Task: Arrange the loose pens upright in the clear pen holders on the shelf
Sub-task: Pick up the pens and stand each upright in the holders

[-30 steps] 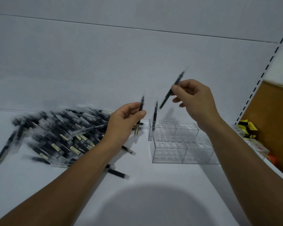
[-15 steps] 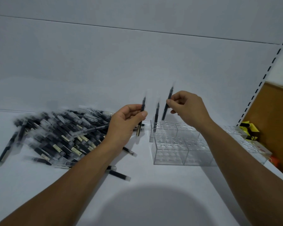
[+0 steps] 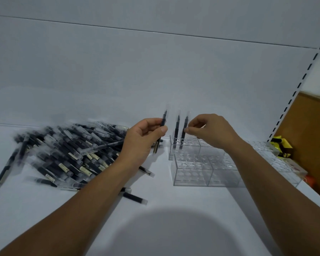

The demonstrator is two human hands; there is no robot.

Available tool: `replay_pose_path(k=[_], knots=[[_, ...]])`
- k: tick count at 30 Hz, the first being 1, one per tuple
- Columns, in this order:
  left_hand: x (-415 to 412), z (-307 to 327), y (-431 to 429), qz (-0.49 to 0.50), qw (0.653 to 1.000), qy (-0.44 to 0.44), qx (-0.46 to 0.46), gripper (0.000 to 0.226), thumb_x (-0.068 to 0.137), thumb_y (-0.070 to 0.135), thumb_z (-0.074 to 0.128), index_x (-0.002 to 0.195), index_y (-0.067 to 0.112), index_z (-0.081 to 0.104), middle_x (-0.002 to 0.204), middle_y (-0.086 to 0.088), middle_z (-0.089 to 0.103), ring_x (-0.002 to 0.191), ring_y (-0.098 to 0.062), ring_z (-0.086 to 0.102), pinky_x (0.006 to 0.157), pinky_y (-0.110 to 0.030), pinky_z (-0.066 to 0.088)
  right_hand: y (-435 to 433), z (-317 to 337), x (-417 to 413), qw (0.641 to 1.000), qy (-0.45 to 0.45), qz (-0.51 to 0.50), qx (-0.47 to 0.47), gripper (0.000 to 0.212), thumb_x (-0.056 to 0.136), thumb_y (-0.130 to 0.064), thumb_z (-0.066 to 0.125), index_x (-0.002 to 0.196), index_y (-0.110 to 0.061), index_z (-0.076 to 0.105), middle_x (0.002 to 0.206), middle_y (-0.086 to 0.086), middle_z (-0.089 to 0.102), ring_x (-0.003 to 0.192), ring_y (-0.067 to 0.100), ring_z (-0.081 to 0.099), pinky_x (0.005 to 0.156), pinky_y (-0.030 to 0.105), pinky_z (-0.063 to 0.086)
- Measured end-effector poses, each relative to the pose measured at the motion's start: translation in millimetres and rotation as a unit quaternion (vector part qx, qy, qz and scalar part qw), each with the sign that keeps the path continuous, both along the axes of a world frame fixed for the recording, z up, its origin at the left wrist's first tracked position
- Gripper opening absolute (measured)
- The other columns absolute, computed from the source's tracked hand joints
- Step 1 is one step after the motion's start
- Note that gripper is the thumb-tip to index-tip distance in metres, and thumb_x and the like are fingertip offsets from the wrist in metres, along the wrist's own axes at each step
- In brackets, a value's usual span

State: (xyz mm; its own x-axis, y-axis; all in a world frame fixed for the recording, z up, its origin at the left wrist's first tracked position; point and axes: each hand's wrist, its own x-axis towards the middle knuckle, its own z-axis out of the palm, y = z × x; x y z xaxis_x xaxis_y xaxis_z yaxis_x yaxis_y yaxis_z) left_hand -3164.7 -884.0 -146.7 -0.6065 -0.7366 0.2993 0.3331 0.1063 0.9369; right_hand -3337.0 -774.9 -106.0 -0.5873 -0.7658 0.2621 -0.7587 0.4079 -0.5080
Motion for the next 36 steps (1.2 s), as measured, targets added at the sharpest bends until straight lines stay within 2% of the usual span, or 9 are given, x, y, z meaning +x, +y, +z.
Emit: replay_pose_path(k=[3,5,7,13,18,21,25,32,36], knots=[[-1,0,1,-0.002,1.000,-0.004,-0.010,0.018,0.082,0.012,0.072,0.096,0.023,0.070,0.090,0.005,0.072,0.088,-0.010,0.068,0.079,-0.016,0.052,12,5,11,0.989,-0.023,-0.008,-0.144,0.012,0.087,-0.038,0.068,0.089,-0.026,0.072,0.082,-0.012,0.070,0.074,0.005,0.063,0.071,0.026,0.052],[-2,0,3,-0.006,1.000,-0.003,-0.018,0.019,0.082,0.010,0.072,0.096,0.022,0.070,0.090,0.003,0.072,0.087,-0.012,0.067,0.080,-0.017,0.053,16,8,25,0.969,-0.123,0.046,-0.208,0.009,0.087,-0.033,0.069,0.088,-0.025,0.072,0.078,-0.008,0.072,0.063,0.003,0.060,0.060,0.020,0.049],[-3,0,6,-0.012,0.999,-0.007,-0.031,0.019,0.083,0.007,0.071,0.097,0.020,0.070,0.090,0.001,0.072,0.087,-0.013,0.067,0.082,-0.019,0.054,16,8,40,0.957,-0.189,0.099,-0.198,0.010,0.086,-0.033,0.071,0.090,-0.024,0.073,0.078,-0.004,0.072,0.059,0.003,0.058,0.055,0.015,0.046],[-3,-1,11,-0.019,0.996,-0.011,-0.090,0.021,0.084,0.003,0.069,0.101,0.014,0.070,0.089,0.001,0.073,0.083,-0.009,0.069,0.079,-0.019,0.054,7,-2,48,0.959,-0.178,0.126,-0.183,0.012,0.086,-0.030,0.072,0.086,-0.018,0.072,0.081,0.006,0.070,0.065,0.011,0.060,0.056,0.017,0.046],[-5,-9,0,0.027,0.984,-0.106,-0.141,0.029,0.084,0.032,0.071,0.112,0.026,0.067,0.106,0.010,0.069,0.101,-0.008,0.065,0.088,-0.026,0.053,13,9,35,0.925,-0.225,0.068,-0.299,0.009,0.091,-0.017,0.067,0.092,-0.008,0.069,0.077,-0.003,0.072,0.068,0.007,0.068,0.058,0.019,0.051],[-8,-17,-5,0.022,0.959,-0.208,-0.191,0.047,0.086,0.046,0.064,0.129,0.027,0.058,0.126,0.016,0.059,0.113,0.000,0.055,0.098,-0.024,0.044,23,20,16,0.921,-0.182,0.015,-0.344,0.006,0.093,-0.019,0.065,0.092,-0.014,0.068,0.081,-0.006,0.072,0.068,0.004,0.069,0.057,0.018,0.052],[-15,-24,-8,-0.003,0.937,-0.272,-0.217,0.053,0.088,0.048,0.062,0.135,0.026,0.053,0.132,0.013,0.056,0.117,-0.002,0.053,0.101,-0.026,0.042,24,17,1,0.947,-0.112,-0.006,-0.300,0.005,0.093,-0.024,0.065,0.092,-0.020,0.067,0.084,-0.006,0.072,0.068,0.003,0.068,0.061,0.018,0.049],[-22,-28,-8,0.012,0.939,-0.275,-0.207,0.045,0.091,0.042,0.059,0.133,0.025,0.055,0.121,0.012,0.063,0.110,-0.004,0.058,0.103,-0.032,0.044,8,10,-4,0.971,-0.055,-0.007,-0.234,0.009,0.093,-0.028,0.063,0.095,-0.021,0.067,0.085,-0.009,0.070,0.069,0.004,0.069,0.075,0.034,0.057],[-23,-29,-9,0.011,0.934,-0.285,-0.214,0.044,0.092,0.043,0.058,0.132,0.026,0.056,0.121,0.013,0.063,0.109,-0.004,0.058,0.103,-0.034,0.044,3,15,-5,0.979,-0.005,-0.014,-0.205,0.007,0.093,-0.030,0.064,0.089,-0.024,0.064,0.081,-0.011,0.067,0.072,0.008,0.068,0.077,0.034,0.057]])
